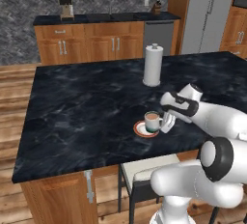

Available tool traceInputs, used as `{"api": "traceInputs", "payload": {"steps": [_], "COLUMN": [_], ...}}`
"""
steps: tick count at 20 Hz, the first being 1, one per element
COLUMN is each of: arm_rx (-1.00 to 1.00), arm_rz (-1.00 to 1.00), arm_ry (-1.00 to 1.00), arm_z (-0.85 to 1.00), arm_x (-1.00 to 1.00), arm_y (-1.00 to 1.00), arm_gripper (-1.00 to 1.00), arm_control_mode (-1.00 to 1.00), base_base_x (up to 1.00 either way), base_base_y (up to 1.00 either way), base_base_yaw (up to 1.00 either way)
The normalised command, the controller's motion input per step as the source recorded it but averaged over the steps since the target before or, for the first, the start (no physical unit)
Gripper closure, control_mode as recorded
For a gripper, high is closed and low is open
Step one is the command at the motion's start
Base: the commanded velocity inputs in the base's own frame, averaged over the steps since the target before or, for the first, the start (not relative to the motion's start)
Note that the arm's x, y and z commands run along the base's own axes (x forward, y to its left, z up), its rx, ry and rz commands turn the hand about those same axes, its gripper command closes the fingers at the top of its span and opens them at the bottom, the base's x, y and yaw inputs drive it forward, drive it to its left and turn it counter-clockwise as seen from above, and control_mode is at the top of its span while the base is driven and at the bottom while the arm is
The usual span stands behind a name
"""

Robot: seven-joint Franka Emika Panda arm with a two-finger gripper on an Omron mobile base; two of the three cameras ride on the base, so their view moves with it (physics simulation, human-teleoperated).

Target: Pick the cup of tea, navigate to the dining table, and place it on the saucer.

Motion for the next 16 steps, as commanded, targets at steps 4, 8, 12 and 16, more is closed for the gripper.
{"api": "traceInputs", "payload": {"steps": [4, 8, 12, 16], "arm_rx": [0.00, 0.00, 0.00, 0.00], "arm_rz": [0.01, 0.01, 0.00, 0.00], "arm_ry": [0.04, 0.03, 0.03, 0.04], "arm_z": [-0.15, -0.12, -0.12, -0.10], "arm_x": [0.12, 0.10, 0.09, 0.13], "arm_y": [0.00, 0.00, 0.00, 0.02], "arm_gripper": [1.00, 1.00, 1.00, 1.00], "arm_control_mode": [-1.00, -1.00, -1.00, -1.00], "base_base_x": [0.00, 0.00, 0.00, 0.00], "base_base_y": [0.00, 0.00, 0.00, 0.00], "base_base_yaw": [0.00, 0.00, 0.00, 0.00]}}
